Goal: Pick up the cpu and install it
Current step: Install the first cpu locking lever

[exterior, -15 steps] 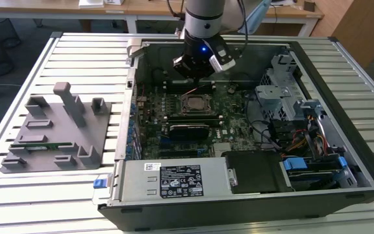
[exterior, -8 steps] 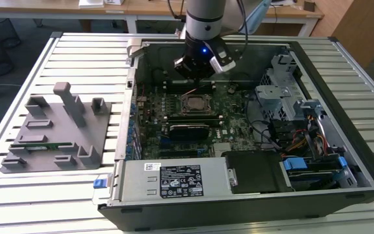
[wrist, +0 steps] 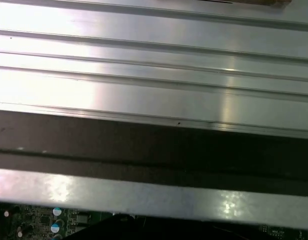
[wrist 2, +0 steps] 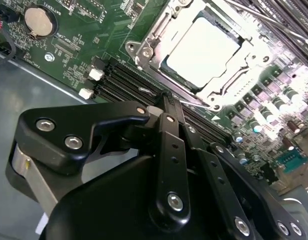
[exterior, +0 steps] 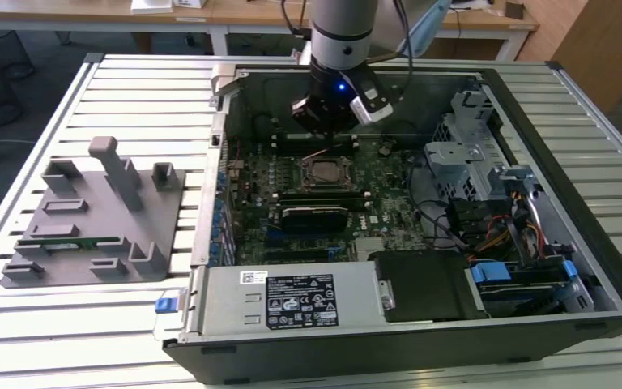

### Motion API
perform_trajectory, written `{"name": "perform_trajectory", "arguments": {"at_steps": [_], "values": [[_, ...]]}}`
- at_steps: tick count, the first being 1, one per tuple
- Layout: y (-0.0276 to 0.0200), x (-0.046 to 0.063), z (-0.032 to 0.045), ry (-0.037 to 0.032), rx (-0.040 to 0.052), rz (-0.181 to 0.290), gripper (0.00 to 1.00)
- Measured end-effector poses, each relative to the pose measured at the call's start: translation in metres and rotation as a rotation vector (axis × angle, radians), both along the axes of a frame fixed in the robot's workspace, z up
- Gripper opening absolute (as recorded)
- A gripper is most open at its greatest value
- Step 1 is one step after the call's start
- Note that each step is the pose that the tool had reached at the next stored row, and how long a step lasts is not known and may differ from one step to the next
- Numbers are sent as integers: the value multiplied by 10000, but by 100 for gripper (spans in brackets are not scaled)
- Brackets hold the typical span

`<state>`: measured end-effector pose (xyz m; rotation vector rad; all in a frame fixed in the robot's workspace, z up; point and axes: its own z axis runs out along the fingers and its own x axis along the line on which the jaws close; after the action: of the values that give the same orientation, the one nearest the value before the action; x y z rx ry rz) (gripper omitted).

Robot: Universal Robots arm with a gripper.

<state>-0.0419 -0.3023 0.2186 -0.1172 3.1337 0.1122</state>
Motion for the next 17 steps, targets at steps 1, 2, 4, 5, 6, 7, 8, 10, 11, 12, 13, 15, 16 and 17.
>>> {"name": "perform_trajectory", "arguments": {"at_steps": [1,2,4,5,6,7,8,10,11,12,13,15,16,17], "values": [[0,11,-6,1,0,1,11],[0,21,-12,1,0,1,11],[0,40,-24,1,-1,2,11],[0,46,-31,1,0,1,11],[0,51,-37,1,0,2,11],[0,57,-44,1,-1,2,11],[0,62,-51,1,-1,1,11],[0,70,-66,1,-1,1,11],[0,72,-73,1,0,1,11],[0,76,-82,1,-1,1,11],[0,80,-90,1,-1,1,11],[0,89,-107,1,0,1,11],[0,93,-117,2,-1,1,11],[0,97,-128,3,0,1,11]]}}
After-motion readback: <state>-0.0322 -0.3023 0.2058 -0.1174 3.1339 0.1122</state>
